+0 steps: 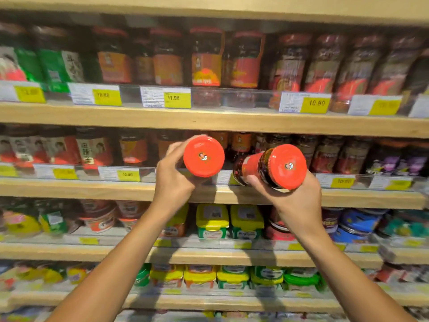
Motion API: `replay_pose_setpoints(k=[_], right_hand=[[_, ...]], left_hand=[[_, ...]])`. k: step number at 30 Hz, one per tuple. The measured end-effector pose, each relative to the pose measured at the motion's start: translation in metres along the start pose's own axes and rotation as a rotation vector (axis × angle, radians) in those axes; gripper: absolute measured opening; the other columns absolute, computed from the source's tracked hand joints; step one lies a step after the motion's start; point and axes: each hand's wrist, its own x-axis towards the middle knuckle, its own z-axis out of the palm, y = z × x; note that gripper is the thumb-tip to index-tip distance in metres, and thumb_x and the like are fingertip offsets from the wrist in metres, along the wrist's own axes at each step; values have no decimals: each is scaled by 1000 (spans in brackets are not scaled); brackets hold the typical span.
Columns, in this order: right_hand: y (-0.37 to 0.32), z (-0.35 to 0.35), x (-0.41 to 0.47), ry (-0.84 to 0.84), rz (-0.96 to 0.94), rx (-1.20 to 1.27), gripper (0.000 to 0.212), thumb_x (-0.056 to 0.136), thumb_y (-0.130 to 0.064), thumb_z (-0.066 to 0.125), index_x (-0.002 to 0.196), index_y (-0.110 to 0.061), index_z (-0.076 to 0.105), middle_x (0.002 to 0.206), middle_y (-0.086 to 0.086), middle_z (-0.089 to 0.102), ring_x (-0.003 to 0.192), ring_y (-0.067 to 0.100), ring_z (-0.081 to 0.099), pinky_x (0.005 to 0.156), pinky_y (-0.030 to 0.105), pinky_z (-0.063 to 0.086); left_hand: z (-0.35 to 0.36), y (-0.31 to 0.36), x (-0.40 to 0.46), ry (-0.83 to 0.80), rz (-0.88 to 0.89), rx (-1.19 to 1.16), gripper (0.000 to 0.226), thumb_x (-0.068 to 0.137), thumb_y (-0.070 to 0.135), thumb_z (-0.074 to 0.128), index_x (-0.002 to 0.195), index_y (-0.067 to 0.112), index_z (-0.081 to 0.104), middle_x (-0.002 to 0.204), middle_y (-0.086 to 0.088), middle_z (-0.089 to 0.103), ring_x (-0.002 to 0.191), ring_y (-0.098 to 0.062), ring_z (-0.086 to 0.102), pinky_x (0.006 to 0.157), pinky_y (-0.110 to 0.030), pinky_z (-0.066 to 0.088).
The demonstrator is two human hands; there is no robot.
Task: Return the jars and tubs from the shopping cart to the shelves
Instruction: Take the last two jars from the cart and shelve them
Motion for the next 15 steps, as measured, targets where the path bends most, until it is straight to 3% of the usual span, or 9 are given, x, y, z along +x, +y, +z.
replay_pose_setpoints(k=[5, 8, 15], right_hand=[[4, 7, 13, 25, -32, 12, 35, 65, -29, 93, 87, -15, 69, 82, -11, 72, 77, -2, 65, 74, 17, 49], [5, 10, 21, 35, -44, 20, 35, 66, -29, 92, 86, -15, 68, 78, -18, 69, 74, -3, 63, 72, 15, 46], [11, 16, 26, 43, -58, 12, 39, 62, -40, 89, 88, -22, 66, 76, -32, 66, 70, -8, 61, 68, 7, 40]], left_hand=[[3, -7, 13, -1, -50, -19, 67, 59, 18, 96, 117, 30, 66, 110, 11, 71, 105, -4, 64, 94, -22, 50], [4, -7, 19, -12, -56, -7, 62, 58, 19, 96, 109, 36, 65, 97, 24, 71, 93, 9, 63, 85, -13, 48], [5, -9, 22, -107, -43, 93, 58, 61, 22, 96, 113, 19, 70, 100, 20, 70, 92, 15, 61, 82, -7, 45]])
